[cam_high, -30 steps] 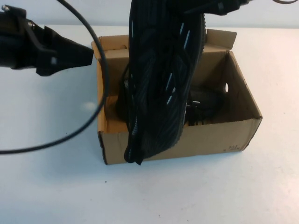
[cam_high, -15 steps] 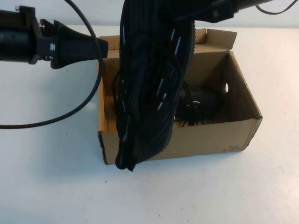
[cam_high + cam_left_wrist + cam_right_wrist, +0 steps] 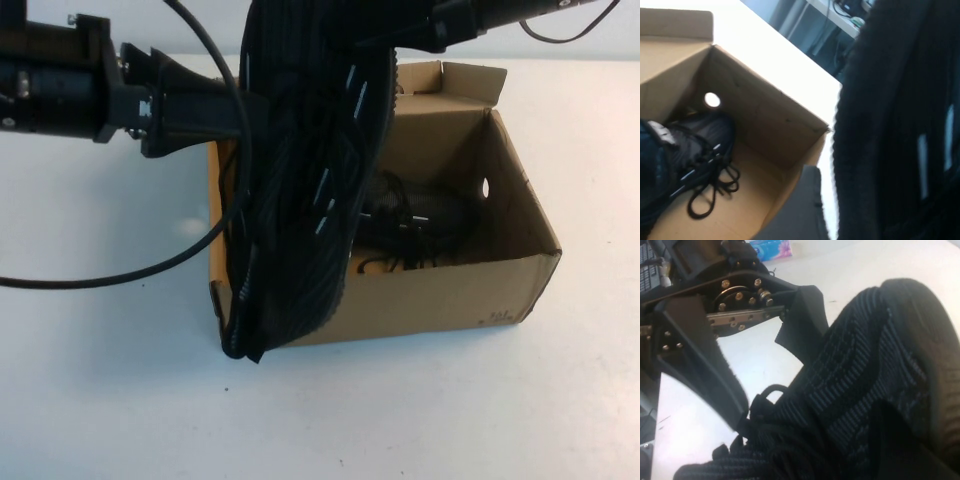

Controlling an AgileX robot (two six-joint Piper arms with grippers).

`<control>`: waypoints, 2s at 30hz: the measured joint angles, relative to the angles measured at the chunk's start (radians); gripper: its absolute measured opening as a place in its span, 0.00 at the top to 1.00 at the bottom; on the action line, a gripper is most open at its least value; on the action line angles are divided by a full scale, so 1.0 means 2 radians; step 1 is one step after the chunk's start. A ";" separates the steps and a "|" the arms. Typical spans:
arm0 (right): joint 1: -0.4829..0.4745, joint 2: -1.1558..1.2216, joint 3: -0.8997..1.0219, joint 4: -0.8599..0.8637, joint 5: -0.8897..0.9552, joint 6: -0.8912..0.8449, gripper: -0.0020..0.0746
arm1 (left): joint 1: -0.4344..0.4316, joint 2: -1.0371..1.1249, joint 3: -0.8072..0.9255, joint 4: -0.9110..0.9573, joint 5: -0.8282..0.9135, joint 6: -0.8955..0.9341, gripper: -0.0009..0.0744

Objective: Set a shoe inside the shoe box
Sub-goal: Place the shoe in the shoe box

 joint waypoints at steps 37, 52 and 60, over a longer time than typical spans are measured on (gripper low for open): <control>0.035 0.005 0.000 0.030 -0.007 0.011 0.80 | -0.009 0.001 -0.007 -0.009 -0.017 -0.006 0.70; 0.035 0.005 -0.104 -0.132 -0.002 0.189 0.21 | -0.009 0.004 -0.007 -0.008 -0.087 -0.060 0.71; 0.035 -0.005 -0.116 -0.184 0.004 0.215 0.20 | -0.013 0.005 -0.007 -0.051 -0.180 -0.119 0.71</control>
